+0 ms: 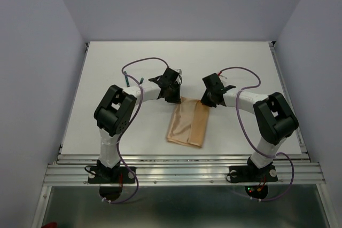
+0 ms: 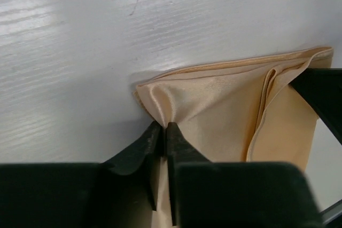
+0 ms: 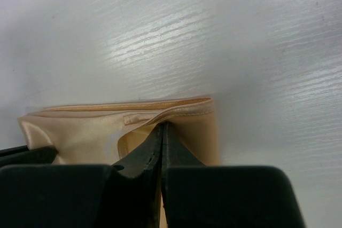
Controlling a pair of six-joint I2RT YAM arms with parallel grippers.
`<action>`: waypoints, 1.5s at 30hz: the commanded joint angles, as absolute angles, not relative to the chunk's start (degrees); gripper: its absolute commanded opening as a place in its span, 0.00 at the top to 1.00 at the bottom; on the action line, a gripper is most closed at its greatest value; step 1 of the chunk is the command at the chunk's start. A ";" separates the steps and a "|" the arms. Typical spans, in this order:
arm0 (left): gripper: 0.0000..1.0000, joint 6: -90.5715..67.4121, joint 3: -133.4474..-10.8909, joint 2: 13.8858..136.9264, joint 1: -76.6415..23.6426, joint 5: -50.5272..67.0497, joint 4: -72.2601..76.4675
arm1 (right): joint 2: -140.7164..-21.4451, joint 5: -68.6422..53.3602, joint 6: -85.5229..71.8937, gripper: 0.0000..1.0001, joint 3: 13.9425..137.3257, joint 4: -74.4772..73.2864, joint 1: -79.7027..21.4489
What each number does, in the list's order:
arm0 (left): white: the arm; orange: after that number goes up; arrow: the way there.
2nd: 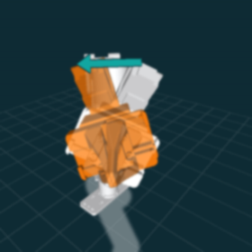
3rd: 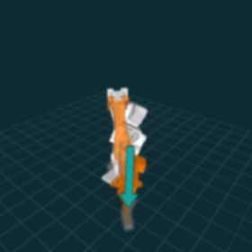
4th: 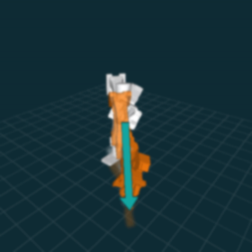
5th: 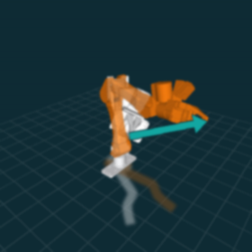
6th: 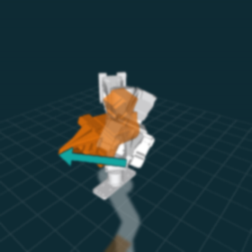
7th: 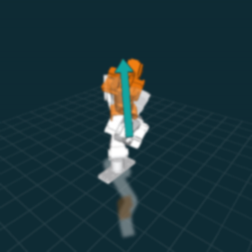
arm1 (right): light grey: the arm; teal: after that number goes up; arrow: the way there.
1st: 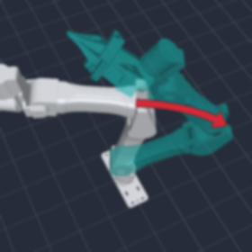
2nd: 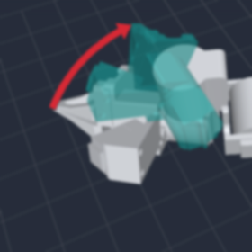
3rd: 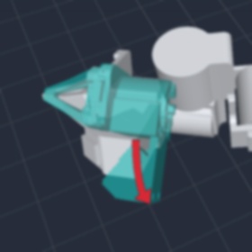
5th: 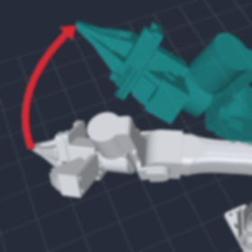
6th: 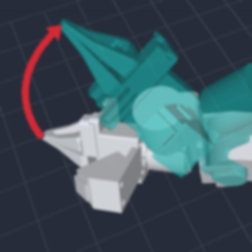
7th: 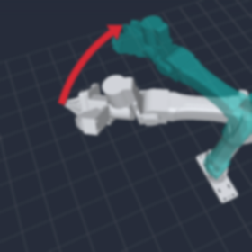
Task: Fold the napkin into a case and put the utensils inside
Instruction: Fold the 2/3-rectangle-folded napkin at the center of the board.
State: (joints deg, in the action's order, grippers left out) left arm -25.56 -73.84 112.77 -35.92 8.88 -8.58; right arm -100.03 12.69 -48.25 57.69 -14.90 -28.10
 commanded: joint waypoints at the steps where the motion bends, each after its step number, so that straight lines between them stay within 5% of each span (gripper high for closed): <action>1: 0.88 -26.45 -73.74 114.17 -36.83 13.44 -8.53 | -99.93 15.99 -49.39 0.98 58.44 -19.95 -28.04; 3: 1.00 -27.07 -74.27 113.30 -36.83 12.49 -8.52 | -100.63 17.83 -49.66 0.98 59.06 -21.44 -28.04; 25: 1.00 -39.89 -72.34 106.78 -37.26 32.07 6.14 | -105.73 16.96 -55.55 0.99 62.58 -24.08 -27.51; 45: 1.00 -54.66 -78.57 118.74 -41.13 26.81 8.26 | -106.17 14.50 -57.04 0.99 62.05 -23.03 -27.51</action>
State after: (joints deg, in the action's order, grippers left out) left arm -50.43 -75.55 118.63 -40.56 27.70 6.22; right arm -103.26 15.68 -55.77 62.89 -20.40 -27.73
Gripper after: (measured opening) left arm 0.033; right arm 0.016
